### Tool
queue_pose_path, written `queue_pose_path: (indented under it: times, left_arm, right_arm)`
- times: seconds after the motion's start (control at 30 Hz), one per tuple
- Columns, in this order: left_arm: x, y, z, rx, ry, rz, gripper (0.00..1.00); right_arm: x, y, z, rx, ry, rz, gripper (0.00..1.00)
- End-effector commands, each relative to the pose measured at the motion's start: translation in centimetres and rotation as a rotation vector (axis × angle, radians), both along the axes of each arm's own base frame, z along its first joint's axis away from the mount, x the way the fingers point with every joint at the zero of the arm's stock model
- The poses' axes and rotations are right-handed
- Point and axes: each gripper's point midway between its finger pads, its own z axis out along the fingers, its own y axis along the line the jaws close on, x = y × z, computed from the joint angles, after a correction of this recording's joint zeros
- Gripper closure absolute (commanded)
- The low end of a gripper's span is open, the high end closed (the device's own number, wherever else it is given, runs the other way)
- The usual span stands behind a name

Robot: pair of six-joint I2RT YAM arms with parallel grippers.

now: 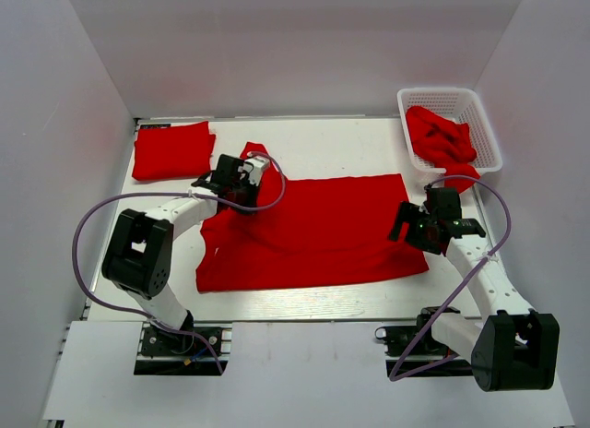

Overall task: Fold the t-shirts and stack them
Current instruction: Fold the flattened tshirt in 1/3 of the way, then grap the side of the flattened tshirt furthest away from the robot with both arms

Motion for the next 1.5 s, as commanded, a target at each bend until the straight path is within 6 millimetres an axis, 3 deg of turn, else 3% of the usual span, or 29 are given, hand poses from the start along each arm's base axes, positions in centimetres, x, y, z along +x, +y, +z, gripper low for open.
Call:
queue_pose_path:
  times: [0.0, 0.3, 0.53, 0.57, 0.6, 0.63, 0.67, 0.7, 0.73, 0.77, 0.87, 1.07, 1.13, 1.2, 1.23, 1.27, 1.33, 1.37, 1.4, 1.43, 1.47]
  left_arm:
    - [1.3, -1.9, 3.1, -0.056, -0.146, -0.134, 1.00]
    - [2.1, -2.8, 4.1, -0.064, -0.228, -0.227, 1.00]
    - [2.7, -2.5, 2.6, -0.028, -0.213, -0.223, 1.00]
    - [3.2, -2.1, 2.9, -0.009, -0.227, -0.203, 0.96]
    - [3.8, -2.0, 2.8, -0.005, -0.223, -0.179, 0.85]
    - [4.0, -1.4, 2.2, 0.009, -0.199, -0.154, 0.49]
    - [4.7, -1.2, 2.9, 0.017, -0.216, -0.117, 0.29]
    - [5.1, -1.0, 2.6, 0.028, -0.212, -0.095, 0.17]
    - [5.1, -0.6, 2.5, 0.044, -0.207, -0.084, 0.13]
    - [5.6, -0.5, 2.6, 0.050, -0.212, -0.059, 0.00]
    - [7.8, 1.4, 4.1, 0.113, -0.288, 0.081, 0.00]
    - [10.3, 2.8, 7.6, 0.108, -0.370, 0.203, 0.00]
    - [11.0, 3.0, 6.6, 0.122, -0.336, 0.250, 0.00]
    - [12.5, 3.4, 7.6, 0.149, -0.313, 0.310, 0.00]
    - [13.0, 3.3, 7.3, 0.147, -0.285, 0.349, 0.00]
    - [14.9, 3.3, 7.5, 0.160, -0.285, 0.399, 0.00]
    - [15.4, 3.1, 6.2, 0.186, -0.217, 0.403, 0.00]
    - [16.8, 2.1, 7.6, 0.149, -0.234, 0.400, 0.00]
    - [17.2, 1.7, 7.2, 0.145, -0.219, 0.388, 0.00]
    - [17.6, 1.3, 5.3, 0.156, -0.181, 0.375, 0.00]
    - [18.8, 0.6, 6.2, 0.124, -0.203, 0.380, 0.00]
  right_arm:
    - [1.3, 0.0, 1.5, -0.002, -0.065, 0.015, 0.10]
    - [1.5, -0.2, 1.4, -0.010, -0.064, 0.009, 0.10]
    - [1.4, -0.2, 1.0, -0.013, -0.052, 0.006, 0.10]
    - [1.5, -0.2, 1.0, -0.014, -0.054, 0.008, 0.10]
    - [1.5, -0.2, 1.0, -0.013, -0.051, 0.006, 0.10]
    - [1.4, -0.2, 0.9, -0.014, -0.048, 0.009, 0.10]
    - [1.6, -0.2, 1.1, -0.014, -0.052, 0.008, 0.10]
    - [1.7, -0.2, 1.2, -0.013, -0.055, 0.010, 0.10]
    - [1.8, -0.2, 1.3, -0.015, -0.059, 0.008, 0.10]
    - [2.0, -0.3, 1.7, -0.018, -0.070, 0.007, 0.10]
    - [2.4, -1.0, 1.9, -0.052, -0.084, -0.023, 0.10]
    - [3.4, -1.7, 3.3, -0.087, -0.104, -0.069, 0.10]
    - [4.2, -2.9, 3.9, -0.142, -0.115, -0.113, 0.10]
    - [4.8, -3.4, 4.8, -0.172, -0.132, -0.141, 0.10]
    - [5.6, -3.3, 5.8, -0.167, -0.160, -0.145, 0.10]
    - [6.1, -3.3, 6.0, -0.169, -0.159, -0.146, 0.10]
    - [7.7, -2.4, 7.4, -0.139, -0.207, -0.140, 0.10]
    - [8.2, -2.1, 7.4, -0.135, -0.207, -0.134, 0.10]
    - [8.6, -1.9, 7.2, -0.136, -0.200, -0.131, 0.10]
    - [9.0, -1.4, 7.5, -0.137, -0.213, -0.116, 0.10]
    - [9.9, -1.3, 8.4, -0.140, -0.236, -0.118, 0.10]
